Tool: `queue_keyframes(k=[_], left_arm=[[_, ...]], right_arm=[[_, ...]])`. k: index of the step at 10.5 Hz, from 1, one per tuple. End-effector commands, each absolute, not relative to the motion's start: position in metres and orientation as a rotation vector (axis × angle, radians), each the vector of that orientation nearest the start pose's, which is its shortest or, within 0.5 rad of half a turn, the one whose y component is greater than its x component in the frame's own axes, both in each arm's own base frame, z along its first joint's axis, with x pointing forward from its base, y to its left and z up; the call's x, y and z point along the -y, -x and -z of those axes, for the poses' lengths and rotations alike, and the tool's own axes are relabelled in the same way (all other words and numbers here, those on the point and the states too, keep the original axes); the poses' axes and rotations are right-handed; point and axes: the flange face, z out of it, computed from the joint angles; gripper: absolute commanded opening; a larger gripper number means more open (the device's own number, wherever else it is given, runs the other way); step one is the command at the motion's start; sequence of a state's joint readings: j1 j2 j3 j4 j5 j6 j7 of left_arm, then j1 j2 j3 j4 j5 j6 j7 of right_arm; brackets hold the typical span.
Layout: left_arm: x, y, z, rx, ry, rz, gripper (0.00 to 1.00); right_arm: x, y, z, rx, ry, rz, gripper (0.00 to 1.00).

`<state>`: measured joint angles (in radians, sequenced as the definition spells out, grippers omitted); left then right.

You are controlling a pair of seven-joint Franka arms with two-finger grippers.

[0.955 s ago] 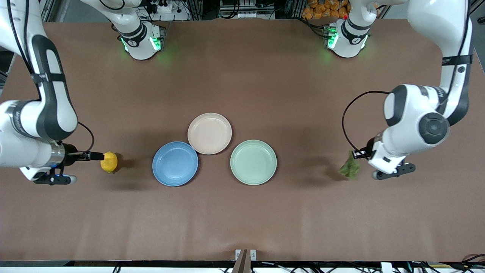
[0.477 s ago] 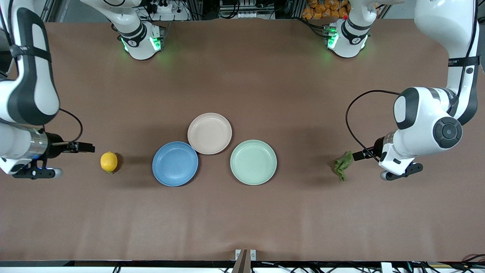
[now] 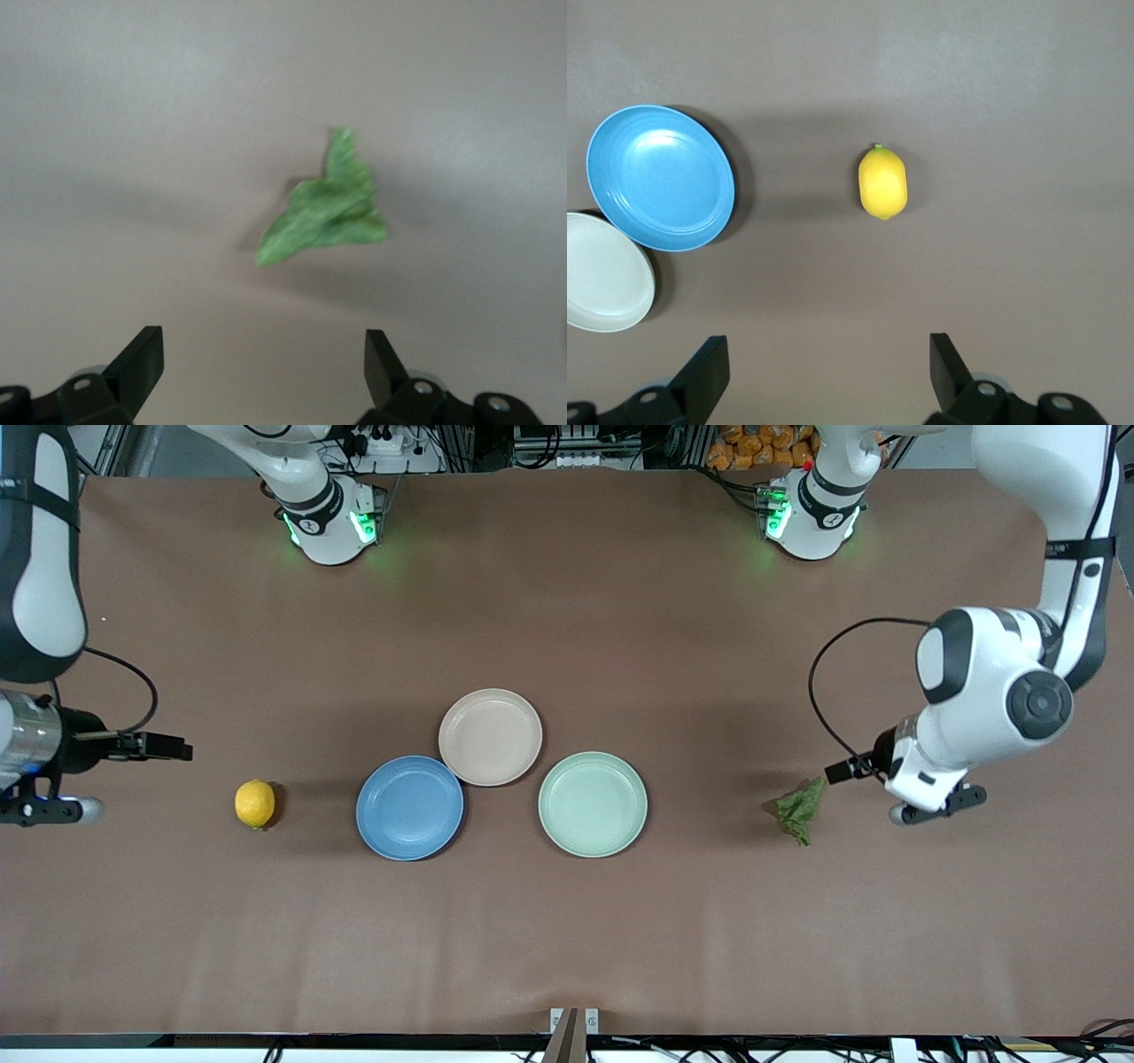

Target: Pick lemon and lettuce from blue and beige plates

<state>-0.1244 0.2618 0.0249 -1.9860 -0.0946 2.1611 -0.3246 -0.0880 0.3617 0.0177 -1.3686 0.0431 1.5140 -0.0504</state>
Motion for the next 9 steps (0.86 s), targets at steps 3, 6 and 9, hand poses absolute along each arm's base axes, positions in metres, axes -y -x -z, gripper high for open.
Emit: queue_keyframes(k=[3,6,9], left_arm=[[0.023,-0.507,-0.314,0.415,3.145,-0.228,1.00],[0.015,-0.500,-0.342,0.443,3.151,-0.193,1.00],[0.030,-0.528,-0.404,0.375,3.178,0.020,1.00]], right_arm=[[0.039,-0.628,-0.538,-0.030,3.058,-0.286,1.00],[0.033,-0.625,-0.548,-0.030,3.066,-0.267,1.00],[0.026,-0.612,-0.565,-0.011,3.079,-0.209,1.00]])
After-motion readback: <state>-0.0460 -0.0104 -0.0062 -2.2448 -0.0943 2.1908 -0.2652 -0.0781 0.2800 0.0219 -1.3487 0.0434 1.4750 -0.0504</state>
